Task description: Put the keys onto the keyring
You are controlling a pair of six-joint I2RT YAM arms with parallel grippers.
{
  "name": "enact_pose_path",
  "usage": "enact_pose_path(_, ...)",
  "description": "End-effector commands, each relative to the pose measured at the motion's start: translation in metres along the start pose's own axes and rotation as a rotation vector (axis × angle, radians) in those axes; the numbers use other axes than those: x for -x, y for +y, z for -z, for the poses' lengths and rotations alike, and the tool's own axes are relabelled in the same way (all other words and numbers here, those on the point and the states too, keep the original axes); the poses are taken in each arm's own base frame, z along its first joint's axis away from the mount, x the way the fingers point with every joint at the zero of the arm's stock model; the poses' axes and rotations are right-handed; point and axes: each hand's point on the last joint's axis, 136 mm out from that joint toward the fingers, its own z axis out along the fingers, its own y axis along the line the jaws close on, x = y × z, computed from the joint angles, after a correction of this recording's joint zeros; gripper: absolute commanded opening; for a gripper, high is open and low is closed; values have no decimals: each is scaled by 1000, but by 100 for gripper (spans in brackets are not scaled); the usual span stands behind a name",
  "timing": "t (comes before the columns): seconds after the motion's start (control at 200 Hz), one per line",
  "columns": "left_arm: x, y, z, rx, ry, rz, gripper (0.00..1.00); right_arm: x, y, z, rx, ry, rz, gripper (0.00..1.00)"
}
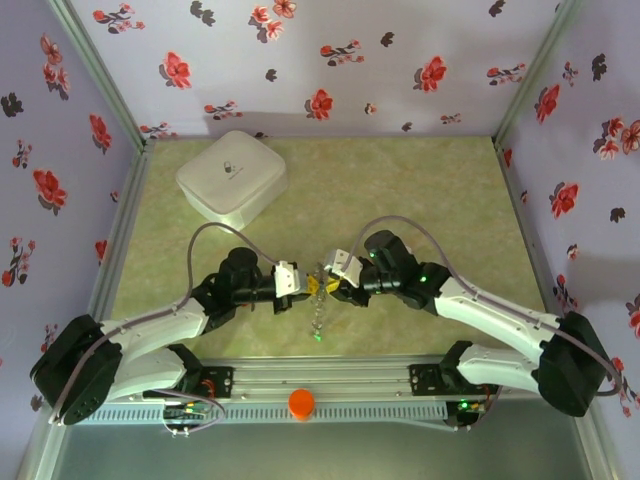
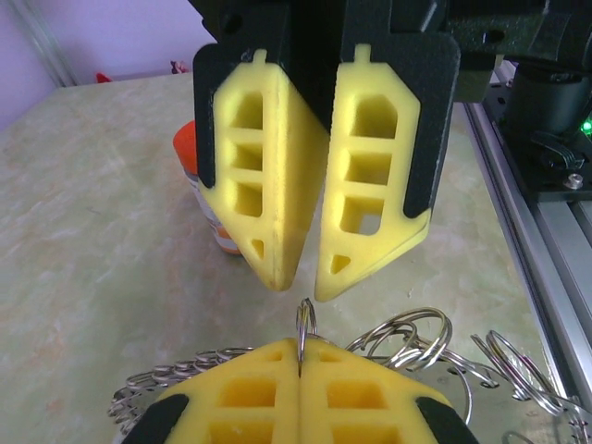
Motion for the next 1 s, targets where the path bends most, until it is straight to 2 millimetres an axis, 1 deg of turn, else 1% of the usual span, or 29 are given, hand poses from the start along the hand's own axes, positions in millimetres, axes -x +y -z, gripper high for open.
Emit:
enact_pose_path(0.0,19,3,2,5,-78,-20,0,4,4,-3,35,-22,-17,20)
enact_pose_path(0.095,18,2,3,6,-78,-22,0,4,4,-4,40,-22,-21,17)
enact_pose_path(0.27,19,3,3,8,-81,-24,0,5,5,-3,42,-23,-24,4)
enact_pose_path(0.35,20,3,3,8,-85,-26,0,3,5,-4,41,-17,-26,0)
enact_pose_path(0.445,24,4,3,11,-100,-33,0,-1,4,-9,50,-2,-30,0)
enact_pose_path(0.525,29,6,2,14,-118,-39,0,-6,4,-17,60,15,-48,0)
enact_pose_path(0.615,31,7,0,10,-130,-40,0,-6,7,-24,89,20,-61,0)
enact_pose_path(0.69,30,7,-1,7,-130,-40,0,-5,5,-25,78,15,-70,0)
enact_pose_path(0.74,29,6,-1,5,-128,-38,0,-4,3,-23,66,4,-72,4)
enact_pose_path(0.83,27,5,0,3,-120,-36,0,-1,1,-14,43,-37,-68,15)
enact_pose_path(0.9,24,4,0,0,-113,-32,0,1,2,-7,35,-60,-49,22)
enact_pose_path(0.995,23,4,-1,-1,-112,-26,0,2,8,-2,56,-71,-35,24)
